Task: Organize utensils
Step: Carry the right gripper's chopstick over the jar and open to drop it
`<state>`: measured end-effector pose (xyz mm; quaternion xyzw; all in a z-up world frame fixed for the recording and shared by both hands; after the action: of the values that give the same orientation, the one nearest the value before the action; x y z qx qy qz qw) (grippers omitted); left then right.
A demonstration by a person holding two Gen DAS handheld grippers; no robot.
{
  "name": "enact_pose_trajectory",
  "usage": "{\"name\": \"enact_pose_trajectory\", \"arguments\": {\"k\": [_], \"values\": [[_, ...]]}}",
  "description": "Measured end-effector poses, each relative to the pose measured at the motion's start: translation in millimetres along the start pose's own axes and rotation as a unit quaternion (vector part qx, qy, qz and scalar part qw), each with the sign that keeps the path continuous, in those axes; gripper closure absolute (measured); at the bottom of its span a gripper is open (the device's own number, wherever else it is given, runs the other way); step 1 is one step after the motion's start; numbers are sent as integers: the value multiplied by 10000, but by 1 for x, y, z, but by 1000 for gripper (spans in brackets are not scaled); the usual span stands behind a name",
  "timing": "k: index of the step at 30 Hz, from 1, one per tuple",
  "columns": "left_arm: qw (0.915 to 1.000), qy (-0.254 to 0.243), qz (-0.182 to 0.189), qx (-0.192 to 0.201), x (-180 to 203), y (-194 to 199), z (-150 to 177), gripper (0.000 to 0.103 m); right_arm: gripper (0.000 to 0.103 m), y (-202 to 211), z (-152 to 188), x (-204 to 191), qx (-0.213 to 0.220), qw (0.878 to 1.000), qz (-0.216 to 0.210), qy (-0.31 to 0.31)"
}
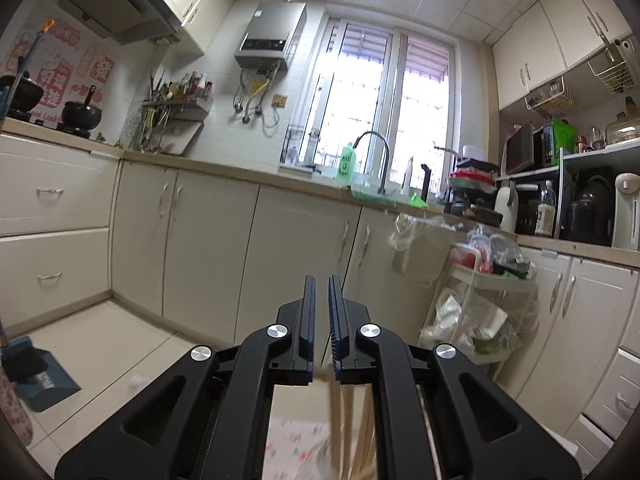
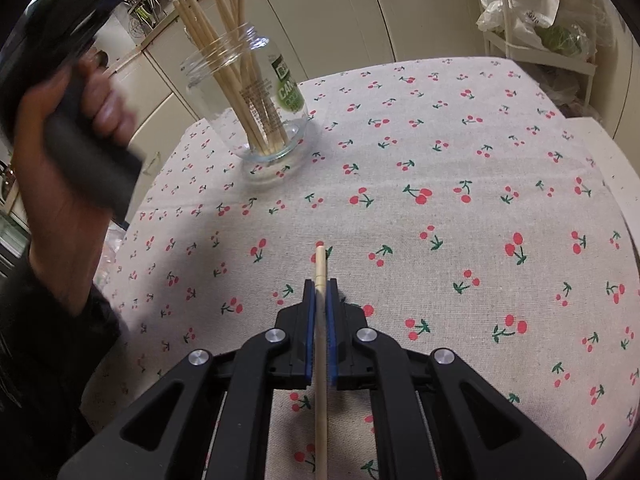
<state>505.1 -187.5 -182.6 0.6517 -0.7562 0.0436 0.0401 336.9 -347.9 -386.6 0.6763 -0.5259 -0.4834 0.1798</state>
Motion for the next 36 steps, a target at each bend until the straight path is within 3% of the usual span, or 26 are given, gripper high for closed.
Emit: {"name": "enact_pose_trajectory", "arguments": {"k": [1,3,5,13,17,20,23,26,28,31,36], "values": [[10000,-41,0,-82,-4,10,3,90,97,0,0,1,-16,10000,-32,-26],[9997,-51,-42,-246,-12,27,10,68,97,0,0,0,-20,10000,-21,23],[9984,10,-125,-552,-26,48,27,58,97,-1,0,-2,-10,9999,50,165],[9839,180,-374,-1737,-68,98,94,44,97,-10,-6,-14,-96,9942,538,923],[9802,425,-417,-1886,-79,108,106,34,97,-6,-9,-17,-25,9955,511,798],[9809,569,-480,-1798,-87,111,107,27,97,19,-33,-33,508,9980,62,370],[9776,697,-515,-1919,-91,105,111,26,97,58,-82,-66,1583,9858,-462,313],[9757,796,-546,-1967,-95,103,114,25,97,93,-140,-98,2805,9554,-880,270],[9751,822,-553,-1984,-94,101,114,25,97,103,-170,-109,3350,9364,-1015,227],[9749,821,-528,-2000,-94,101,116,25,97,96,-209,-123,3873,9165,-955,307],[9728,893,-480,-2082,-94,97,120,25,97,72,-248,-129,4280,9009,-642,342]]}}
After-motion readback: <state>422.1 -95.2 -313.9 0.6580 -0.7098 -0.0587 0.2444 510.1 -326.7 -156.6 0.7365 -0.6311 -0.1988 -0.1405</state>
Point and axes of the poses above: each gripper's, at about its wrist camera, not at the fingertips, and y roughly against the way its jaws point, x to its right, z to its underside, the point moved 8 cm from there along -y, roughly the way its jaws point, and after that the axes turned 9 degrees about x, right-handed, at the moved point
